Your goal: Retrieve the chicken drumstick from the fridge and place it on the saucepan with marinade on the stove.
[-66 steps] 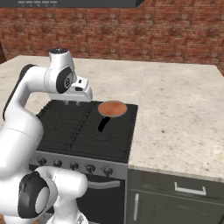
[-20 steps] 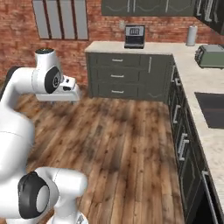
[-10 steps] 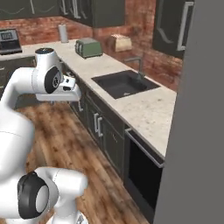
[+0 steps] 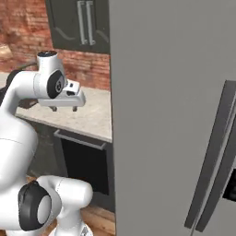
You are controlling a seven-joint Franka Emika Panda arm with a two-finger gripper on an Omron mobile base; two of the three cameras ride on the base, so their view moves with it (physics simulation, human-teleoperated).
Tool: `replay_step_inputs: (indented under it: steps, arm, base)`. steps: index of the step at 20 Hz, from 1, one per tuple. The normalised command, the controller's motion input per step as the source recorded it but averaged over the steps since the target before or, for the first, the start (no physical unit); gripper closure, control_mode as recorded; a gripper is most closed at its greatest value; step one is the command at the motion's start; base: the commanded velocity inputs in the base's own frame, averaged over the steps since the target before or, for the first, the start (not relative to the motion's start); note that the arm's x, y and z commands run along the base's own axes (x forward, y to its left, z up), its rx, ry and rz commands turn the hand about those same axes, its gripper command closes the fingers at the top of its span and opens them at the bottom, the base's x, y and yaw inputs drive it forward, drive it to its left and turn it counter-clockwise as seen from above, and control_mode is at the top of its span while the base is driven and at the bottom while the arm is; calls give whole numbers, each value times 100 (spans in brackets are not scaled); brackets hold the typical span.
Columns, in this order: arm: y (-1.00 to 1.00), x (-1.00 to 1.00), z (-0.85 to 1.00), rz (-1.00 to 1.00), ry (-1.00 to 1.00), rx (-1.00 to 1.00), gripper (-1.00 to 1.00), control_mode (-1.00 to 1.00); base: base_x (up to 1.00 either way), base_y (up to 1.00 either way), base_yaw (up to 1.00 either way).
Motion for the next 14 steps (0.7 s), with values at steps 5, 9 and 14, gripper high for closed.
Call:
replay_step_inputs:
  steps: [5,9,14]
  arm:
    - [0,0,0,0,0,0,-100,100]
    - [0,0,0,0,0,0,-100,100]
    - [0,0,0,0,0,0,-100,100]
  base:
    - [0,82,-56]
    - [0,72,-19]
    - [-2,18,0]
